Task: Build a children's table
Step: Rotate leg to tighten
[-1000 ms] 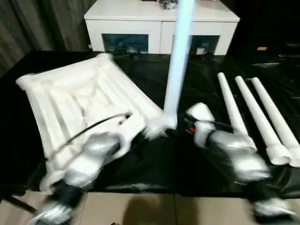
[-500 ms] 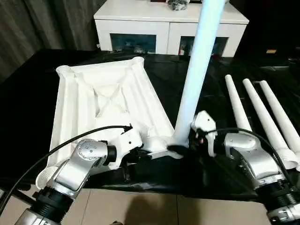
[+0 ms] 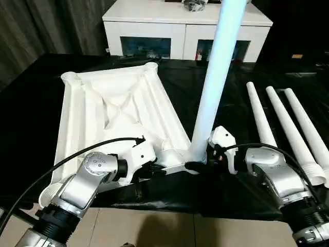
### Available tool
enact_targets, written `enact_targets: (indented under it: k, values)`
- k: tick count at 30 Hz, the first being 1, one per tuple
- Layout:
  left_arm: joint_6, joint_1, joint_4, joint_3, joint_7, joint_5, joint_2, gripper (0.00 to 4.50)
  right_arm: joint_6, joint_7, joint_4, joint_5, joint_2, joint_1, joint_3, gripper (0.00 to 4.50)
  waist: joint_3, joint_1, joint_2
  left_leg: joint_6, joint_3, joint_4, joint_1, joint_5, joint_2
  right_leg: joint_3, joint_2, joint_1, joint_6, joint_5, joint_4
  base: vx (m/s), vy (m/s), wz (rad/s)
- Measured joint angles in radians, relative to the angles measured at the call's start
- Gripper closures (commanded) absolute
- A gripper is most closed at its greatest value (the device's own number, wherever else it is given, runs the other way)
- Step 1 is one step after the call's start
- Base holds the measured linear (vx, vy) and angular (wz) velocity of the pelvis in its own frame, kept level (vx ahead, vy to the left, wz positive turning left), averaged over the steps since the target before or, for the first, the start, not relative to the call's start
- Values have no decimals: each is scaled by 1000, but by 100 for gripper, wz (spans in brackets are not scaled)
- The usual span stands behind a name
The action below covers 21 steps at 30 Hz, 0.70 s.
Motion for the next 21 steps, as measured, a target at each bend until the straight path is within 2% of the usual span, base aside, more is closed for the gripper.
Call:
enact_targets:
  k: [1,6,11,13,16,21]
  values:
    - [0,0,1,1,0,0,0,450,0,-2,2,0,3,0,-1,170,0,-1,0,0,0,0,0,0,0,0,0,0,0,0,0,0,0,0]
    - [0,0,5,5,4,0,0,450,2,-27,8,4,26,7,-17,176,0,-8,0,0,0,0,0,0,0,0,0,0,2,-1,1,0,0,0]
    - [18,-22,47,22,71,21,-42,450,1,-188,55,-5,118,6,-61,178,-1,-18,1,0,0,1,2,0,0,0,0,1,2,-1,1,0,0,0]
    - [29,-44,86,26,133,41,-88,450,20,-308,78,-34,171,-11,-72,178,-3,-22,5,0,0,1,4,0,-1,1,0,2,2,-1,1,0,0,0]
    - [55,-89,157,35,243,67,-169,450,68,-522,124,-60,269,-47,-125,178,-4,-30,6,0,0,1,6,0,-1,0,0,3,3,-2,1,0,0,0]
    - [105,-174,286,42,420,97,-322,450,84,-822,242,-88,374,-129,-200,178,-7,-29,13,0,-1,-1,6,0,-2,-1,-1,7,3,-2,-11,0,0,0]
